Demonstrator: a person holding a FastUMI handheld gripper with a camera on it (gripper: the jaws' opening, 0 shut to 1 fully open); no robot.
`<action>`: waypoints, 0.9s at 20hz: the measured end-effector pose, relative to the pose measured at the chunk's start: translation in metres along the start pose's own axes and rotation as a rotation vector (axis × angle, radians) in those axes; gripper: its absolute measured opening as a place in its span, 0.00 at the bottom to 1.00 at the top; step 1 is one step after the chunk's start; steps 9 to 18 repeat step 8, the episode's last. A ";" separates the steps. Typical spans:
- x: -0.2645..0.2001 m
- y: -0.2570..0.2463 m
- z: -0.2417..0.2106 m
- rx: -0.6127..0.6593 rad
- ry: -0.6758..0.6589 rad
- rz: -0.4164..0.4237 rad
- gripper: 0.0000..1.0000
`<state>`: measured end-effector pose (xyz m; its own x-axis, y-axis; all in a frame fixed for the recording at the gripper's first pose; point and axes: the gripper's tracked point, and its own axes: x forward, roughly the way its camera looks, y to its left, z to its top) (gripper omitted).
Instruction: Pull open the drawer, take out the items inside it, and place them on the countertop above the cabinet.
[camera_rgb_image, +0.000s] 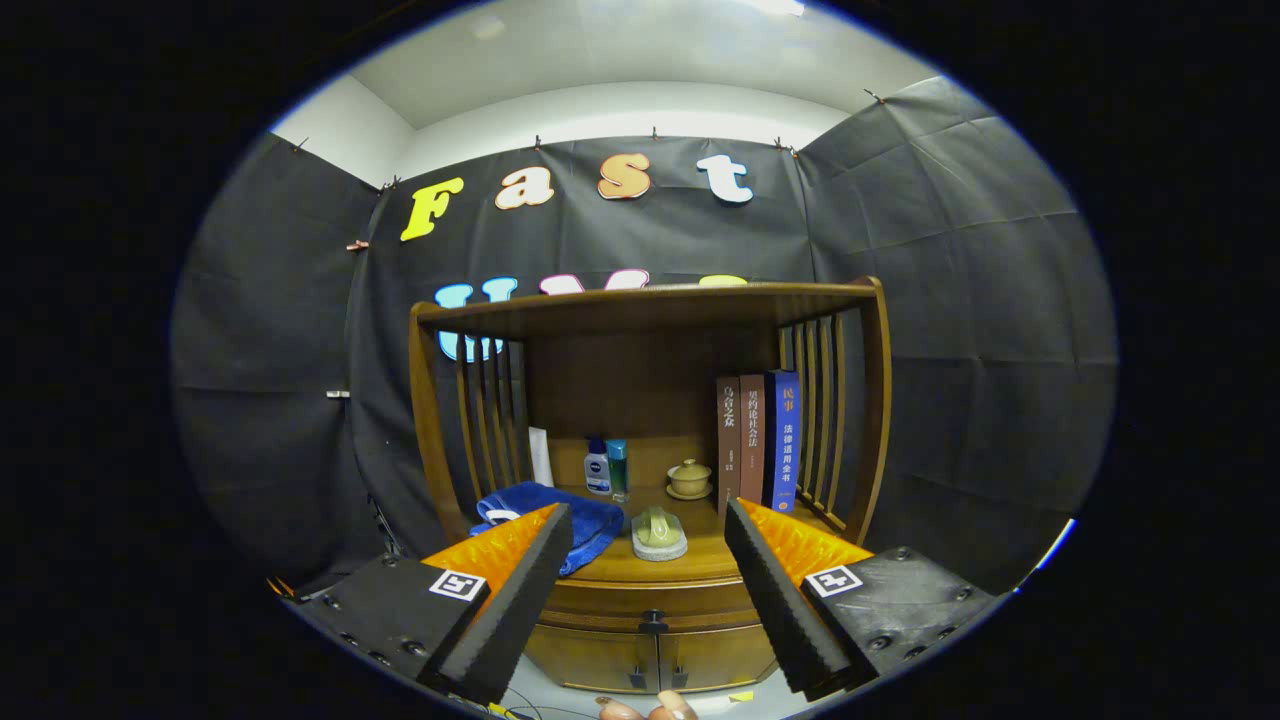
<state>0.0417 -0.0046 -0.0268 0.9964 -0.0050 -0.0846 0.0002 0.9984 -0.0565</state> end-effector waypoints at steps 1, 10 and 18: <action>-0.006 0.002 0.005 0.005 0.005 0.006 1.00; -0.040 0.010 0.038 -0.022 -0.017 0.026 1.00; -0.040 0.010 0.038 -0.022 -0.017 0.026 1.00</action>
